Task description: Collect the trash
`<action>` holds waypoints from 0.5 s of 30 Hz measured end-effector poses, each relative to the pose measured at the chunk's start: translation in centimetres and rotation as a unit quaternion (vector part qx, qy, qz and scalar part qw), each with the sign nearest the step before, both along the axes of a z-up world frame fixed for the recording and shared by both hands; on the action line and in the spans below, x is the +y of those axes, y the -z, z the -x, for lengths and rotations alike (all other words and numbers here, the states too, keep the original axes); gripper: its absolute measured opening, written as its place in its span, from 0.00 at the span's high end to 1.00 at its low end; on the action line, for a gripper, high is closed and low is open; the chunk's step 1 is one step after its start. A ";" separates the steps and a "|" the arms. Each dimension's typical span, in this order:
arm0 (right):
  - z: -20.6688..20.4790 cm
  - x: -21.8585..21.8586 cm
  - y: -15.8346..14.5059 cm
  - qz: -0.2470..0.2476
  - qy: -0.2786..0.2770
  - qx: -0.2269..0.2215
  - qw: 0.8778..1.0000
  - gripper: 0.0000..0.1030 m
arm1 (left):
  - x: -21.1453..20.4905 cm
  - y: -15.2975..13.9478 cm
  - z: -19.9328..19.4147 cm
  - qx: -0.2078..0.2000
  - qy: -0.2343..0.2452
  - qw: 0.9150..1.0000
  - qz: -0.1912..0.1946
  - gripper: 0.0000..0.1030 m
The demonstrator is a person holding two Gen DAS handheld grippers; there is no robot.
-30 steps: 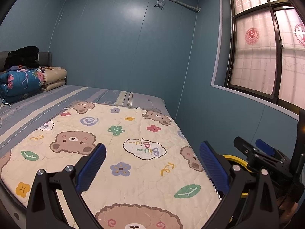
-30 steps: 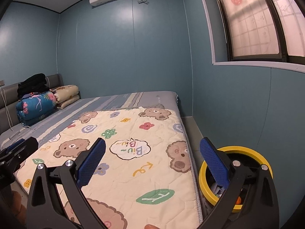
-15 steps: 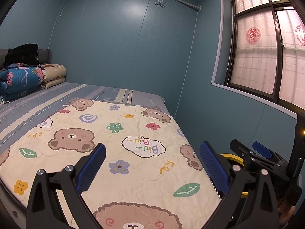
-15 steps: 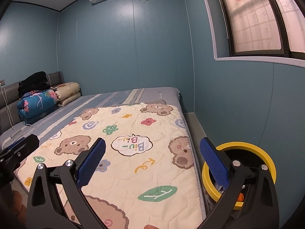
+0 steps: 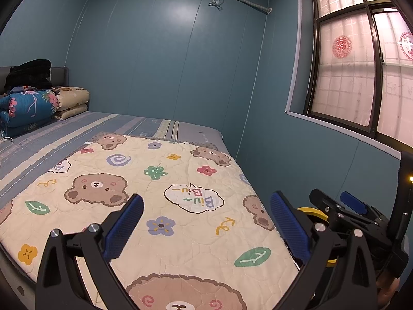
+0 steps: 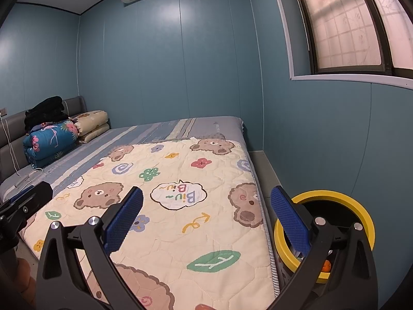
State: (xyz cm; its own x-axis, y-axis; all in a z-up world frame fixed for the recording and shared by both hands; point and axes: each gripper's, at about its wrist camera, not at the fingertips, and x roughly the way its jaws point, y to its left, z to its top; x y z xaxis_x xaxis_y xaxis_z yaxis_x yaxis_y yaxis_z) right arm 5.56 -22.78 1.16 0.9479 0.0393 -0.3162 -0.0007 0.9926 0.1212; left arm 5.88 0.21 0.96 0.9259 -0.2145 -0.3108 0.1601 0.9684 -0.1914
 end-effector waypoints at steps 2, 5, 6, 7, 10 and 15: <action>0.0 0.0 0.0 -0.001 0.000 0.001 1.000 0.08 | 0.0 0.0 0.0 0.000 0.001 1.000 0.001 0.08; -0.1 -0.1 0.1 -0.002 -0.001 0.003 1.000 0.08 | -0.1 0.0 0.0 0.001 0.001 1.000 0.000 0.08; -0.2 -0.1 0.1 -0.003 -0.001 0.004 1.000 0.08 | -0.1 0.0 0.0 0.000 0.000 1.000 0.000 0.08; -0.2 -0.2 0.1 -0.003 -0.001 0.004 1.000 0.08 | -0.1 0.0 0.0 0.000 0.000 1.000 0.000 0.08; -0.3 -0.3 0.2 -0.004 0.000 0.005 1.000 0.08 | -0.1 0.0 0.0 0.000 0.001 1.000 0.001 0.08; -0.3 -0.3 0.2 -0.003 -0.001 0.005 1.000 0.08 | -0.1 0.0 0.0 0.001 0.001 1.000 0.000 0.08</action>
